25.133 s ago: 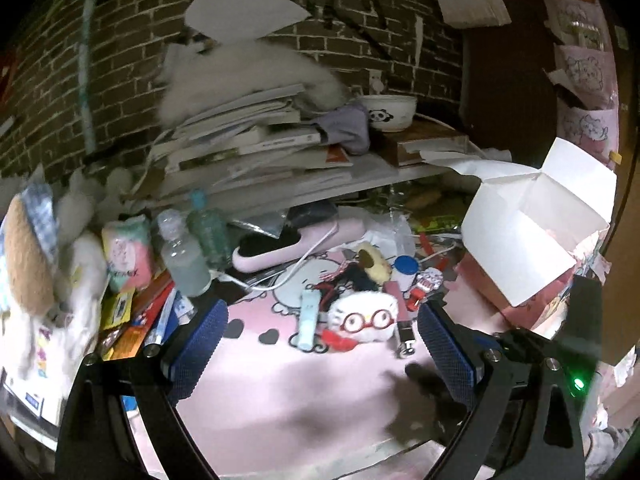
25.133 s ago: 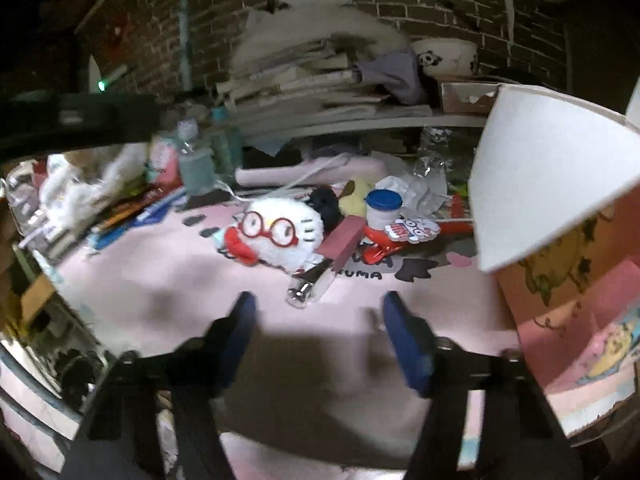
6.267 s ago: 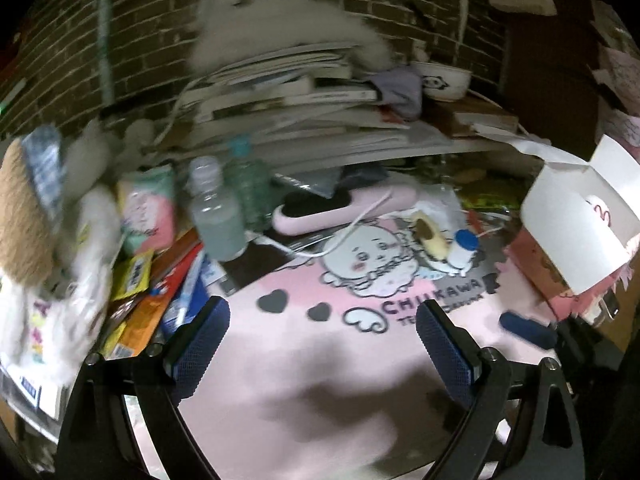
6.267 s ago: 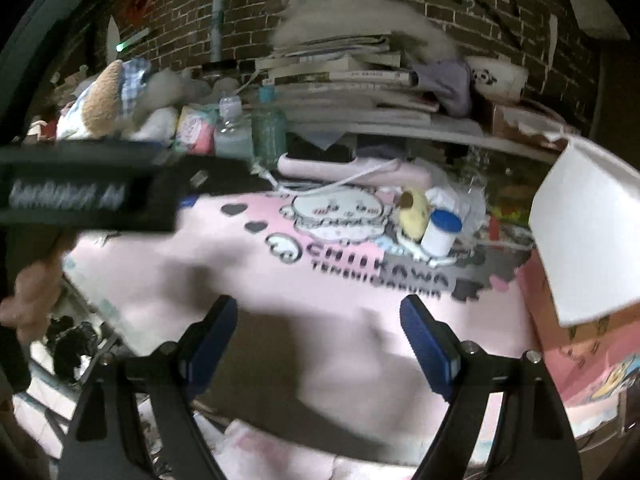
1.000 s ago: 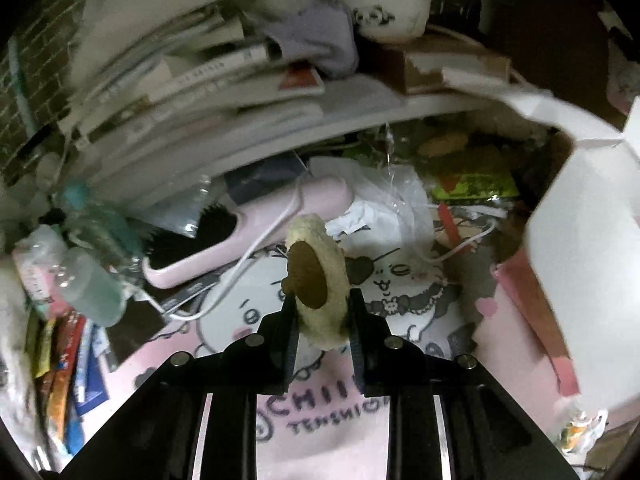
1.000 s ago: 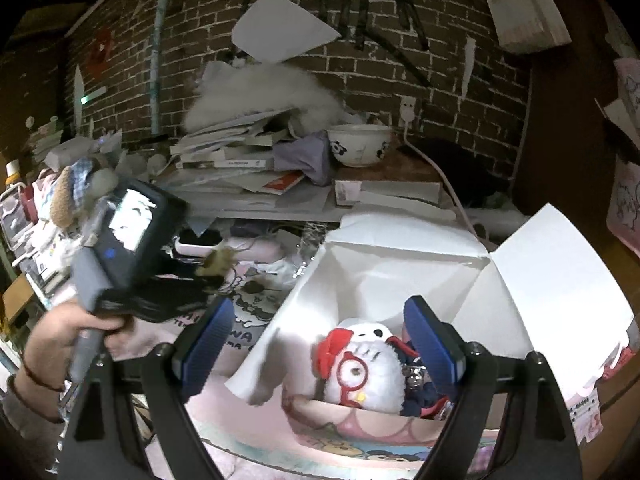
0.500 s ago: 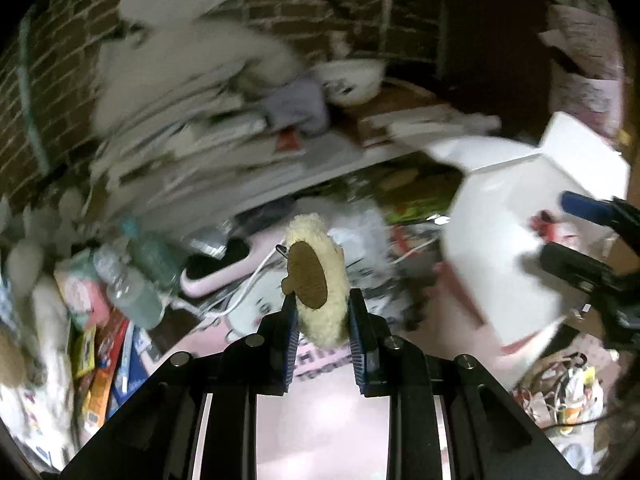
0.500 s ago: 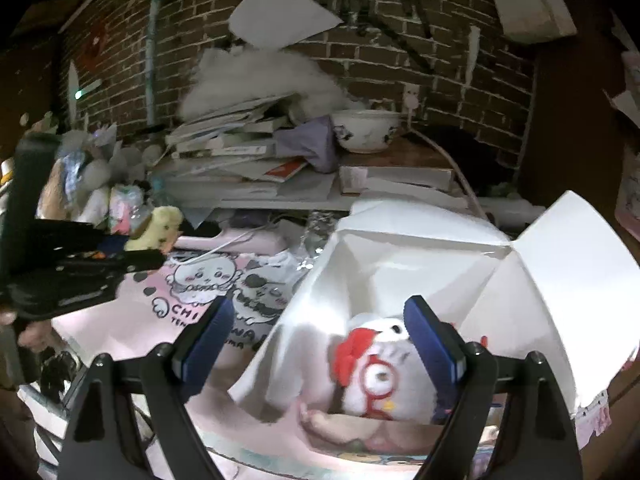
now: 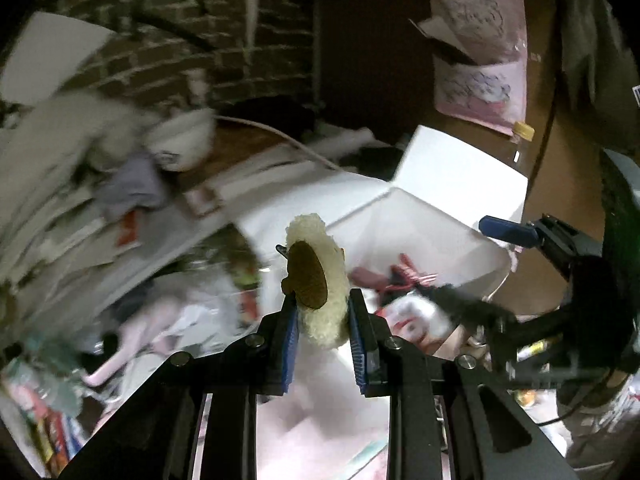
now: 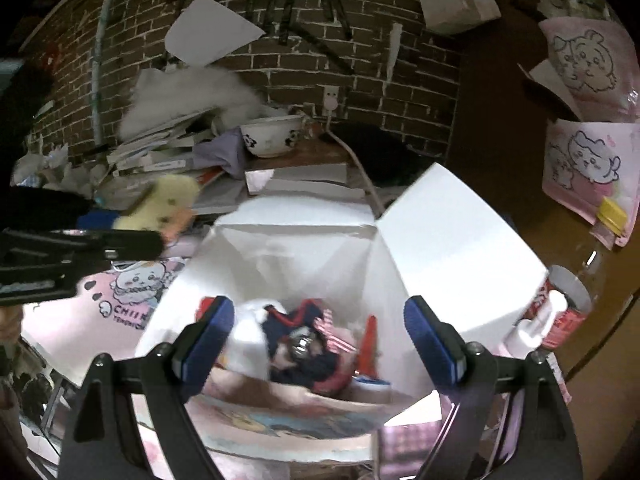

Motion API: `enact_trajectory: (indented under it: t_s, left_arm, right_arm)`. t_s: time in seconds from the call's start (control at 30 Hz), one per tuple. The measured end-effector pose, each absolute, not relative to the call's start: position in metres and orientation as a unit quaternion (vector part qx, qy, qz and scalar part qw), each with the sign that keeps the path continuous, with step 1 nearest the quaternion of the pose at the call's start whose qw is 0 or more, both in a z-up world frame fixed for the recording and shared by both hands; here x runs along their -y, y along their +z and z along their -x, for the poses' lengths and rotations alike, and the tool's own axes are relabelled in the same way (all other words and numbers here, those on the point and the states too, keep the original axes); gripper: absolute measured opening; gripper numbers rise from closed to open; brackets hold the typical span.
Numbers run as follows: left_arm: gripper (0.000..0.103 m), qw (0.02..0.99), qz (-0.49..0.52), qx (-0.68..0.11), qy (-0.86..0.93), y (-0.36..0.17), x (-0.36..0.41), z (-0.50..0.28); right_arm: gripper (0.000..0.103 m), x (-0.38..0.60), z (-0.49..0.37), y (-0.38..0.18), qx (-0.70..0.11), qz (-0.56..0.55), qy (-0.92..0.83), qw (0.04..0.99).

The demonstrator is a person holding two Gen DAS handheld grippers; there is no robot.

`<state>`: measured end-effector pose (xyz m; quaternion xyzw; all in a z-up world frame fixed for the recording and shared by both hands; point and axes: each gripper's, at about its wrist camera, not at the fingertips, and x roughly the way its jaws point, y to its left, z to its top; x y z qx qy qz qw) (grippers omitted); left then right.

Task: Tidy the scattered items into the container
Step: 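Carry the yellow plush in the left gripper into the box and release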

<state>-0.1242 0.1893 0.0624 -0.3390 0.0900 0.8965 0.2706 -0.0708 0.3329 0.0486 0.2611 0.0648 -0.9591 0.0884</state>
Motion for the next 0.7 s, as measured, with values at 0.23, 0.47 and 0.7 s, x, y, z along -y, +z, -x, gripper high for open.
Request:
enact_trajectory:
  t_s: [0.23,0.47,0.7]
  left_arm:
    - [0.018,0.307,0.398,-0.083,0.861,0.050,-0.228,0.149]
    - [0.029,0.296,0.441,-0.084,0.843,0.041,-0.240,0.162]
    - [0.075,0.285,0.403,-0.070,0.867,0.053,-0.229,0.153]
  right_arm:
    - [0.086,-0.347,0.066,0.045,-0.078,-0.260,-0.956,0.109]
    - [0.086,-0.346,0.061,0.044,-0.091,-0.252,-0.956,0.117]
    - [0.086,-0.348,0.060,0.044,-0.090,-0.248,-0.957,0.118]
